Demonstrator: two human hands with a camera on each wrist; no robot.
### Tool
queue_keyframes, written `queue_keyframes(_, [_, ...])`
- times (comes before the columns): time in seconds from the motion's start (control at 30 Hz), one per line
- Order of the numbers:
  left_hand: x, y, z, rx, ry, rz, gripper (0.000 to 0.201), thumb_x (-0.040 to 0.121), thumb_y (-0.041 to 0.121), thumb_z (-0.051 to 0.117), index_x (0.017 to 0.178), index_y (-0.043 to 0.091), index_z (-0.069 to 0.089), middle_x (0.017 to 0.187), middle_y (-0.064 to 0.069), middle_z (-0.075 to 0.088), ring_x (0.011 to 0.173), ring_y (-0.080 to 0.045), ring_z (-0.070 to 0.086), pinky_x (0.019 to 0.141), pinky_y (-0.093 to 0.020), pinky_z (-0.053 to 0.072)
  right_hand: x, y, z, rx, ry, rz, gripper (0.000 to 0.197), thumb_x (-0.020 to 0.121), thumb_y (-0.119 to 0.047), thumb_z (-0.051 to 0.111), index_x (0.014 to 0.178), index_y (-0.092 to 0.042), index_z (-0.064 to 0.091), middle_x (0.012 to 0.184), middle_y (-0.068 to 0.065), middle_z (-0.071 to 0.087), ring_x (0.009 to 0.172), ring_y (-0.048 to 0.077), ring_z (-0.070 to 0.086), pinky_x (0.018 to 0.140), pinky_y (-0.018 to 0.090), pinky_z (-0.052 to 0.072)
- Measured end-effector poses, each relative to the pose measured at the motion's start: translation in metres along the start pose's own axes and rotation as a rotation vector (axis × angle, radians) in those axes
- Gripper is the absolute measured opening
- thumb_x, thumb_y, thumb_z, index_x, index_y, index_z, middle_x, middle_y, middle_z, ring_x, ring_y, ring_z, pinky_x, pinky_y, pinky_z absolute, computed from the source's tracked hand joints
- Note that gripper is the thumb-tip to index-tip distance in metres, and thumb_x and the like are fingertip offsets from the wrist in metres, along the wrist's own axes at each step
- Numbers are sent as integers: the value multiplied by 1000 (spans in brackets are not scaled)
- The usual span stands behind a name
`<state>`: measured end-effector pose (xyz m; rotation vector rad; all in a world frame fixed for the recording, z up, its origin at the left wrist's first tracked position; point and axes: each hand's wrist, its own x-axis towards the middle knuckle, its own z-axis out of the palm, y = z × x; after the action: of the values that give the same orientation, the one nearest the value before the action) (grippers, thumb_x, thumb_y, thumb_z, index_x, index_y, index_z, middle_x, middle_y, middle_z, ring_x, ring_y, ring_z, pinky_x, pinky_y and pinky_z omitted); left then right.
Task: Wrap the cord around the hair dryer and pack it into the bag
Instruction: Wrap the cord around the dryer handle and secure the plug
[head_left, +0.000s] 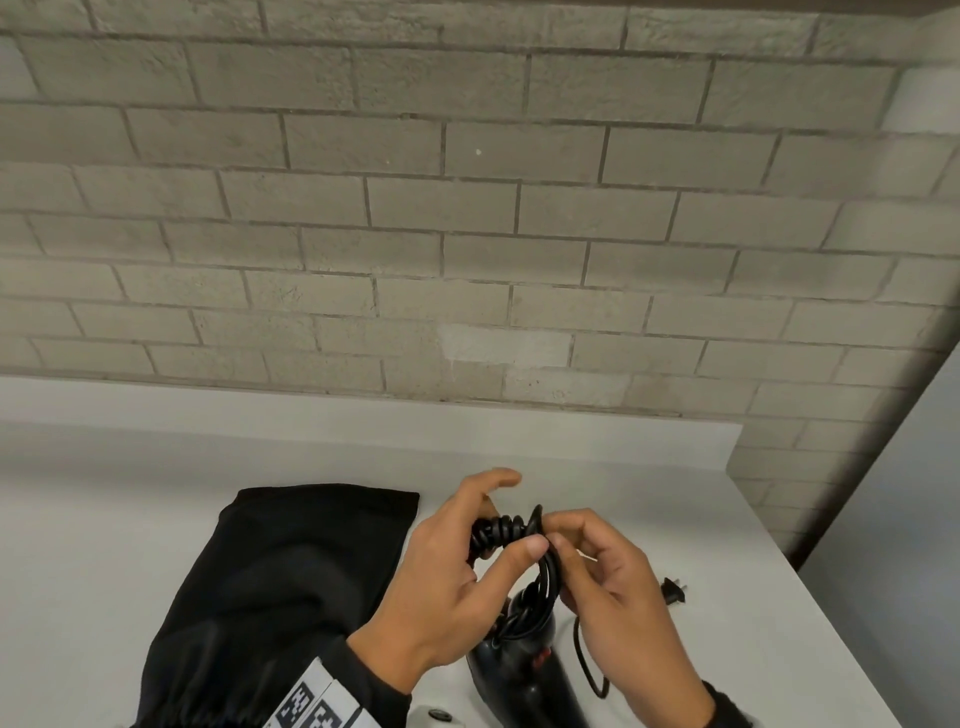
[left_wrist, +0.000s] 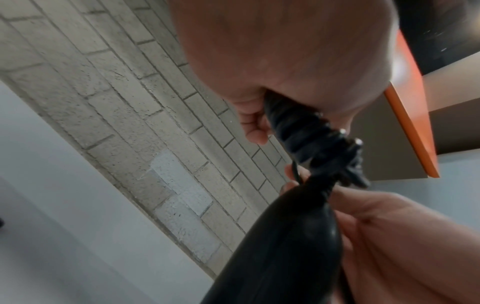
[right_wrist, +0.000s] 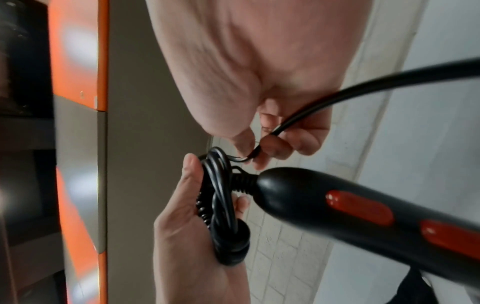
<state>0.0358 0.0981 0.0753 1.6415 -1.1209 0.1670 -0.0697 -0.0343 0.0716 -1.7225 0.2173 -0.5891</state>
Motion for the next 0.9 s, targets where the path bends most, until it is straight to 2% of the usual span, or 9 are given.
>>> queue_keyframes(0.1, [0,-1,-1,63,1,14,30,93,53,56,119,38,59,91,18,65,86,-11,64,74,-23,51,-5,-3,2,105,-61,58,27,96,-43,52,97,-26,73,78,19,56,68,17,44,64,29,39])
queue_keyframes(0.2, [2,0,-2,56,-1,-9,27,94,53,54,105,32,67,87,12,66,84,-16,63,72,-26,49,-9,-2,0,90,-136,46,43,81,-59,62,102,-22,71,71,15,52,66,18,48,67,28,44])
queue_keyframes(0.27, [4,1,-3,58,-22,-39,29,93,55,53,99,30,66,82,10,64,81,-17,61,72,-26,48,-8,0,0,38,-169,43,43,77,-55,71,106,-23,70,79,18,62,74,30,59,76,42,53])
queue_keyframes(0.3, [5,1,-4,57,-27,-58,29,93,56,52,97,31,66,81,9,64,82,-17,61,73,-26,48,-8,0,-1,5,-167,36,41,78,-52,72,108,-24,70,85,16,65,82,31,61,82,45,53])
queue_keyframes(0.4, [7,1,-6,78,-22,-99,33,90,60,50,93,32,66,81,12,64,83,-14,60,73,-24,47,-7,-3,1,-121,-128,-1,34,78,-52,71,105,-32,71,94,-2,67,91,19,60,86,40,49])
queue_keyframes(0.47, [8,1,-7,81,-14,-121,35,89,63,48,91,33,66,79,13,63,81,-13,60,71,-22,46,-9,-4,6,-181,-33,2,24,77,-46,75,100,-42,70,95,-12,67,93,10,58,85,32,46])
queue_keyframes(0.53, [9,1,-8,70,3,-153,37,89,65,48,90,33,66,79,14,64,80,-12,59,70,-19,44,-13,-6,13,-199,92,3,29,75,-35,80,98,-44,66,94,-18,67,94,5,58,83,26,44])
queue_keyframes(0.73, [9,14,-8,-37,30,-247,20,89,46,60,91,29,69,80,18,68,79,-3,63,71,-9,44,-15,-6,20,-132,189,-16,32,73,-24,83,94,-32,61,90,-17,69,89,8,63,82,29,51])
queue_keyframes(0.9, [10,17,-5,-7,33,-257,21,88,46,61,99,30,68,89,14,65,92,0,61,76,-7,44,-15,-4,17,-73,188,-37,33,72,-17,84,92,-30,61,88,-8,69,86,12,63,83,28,51])
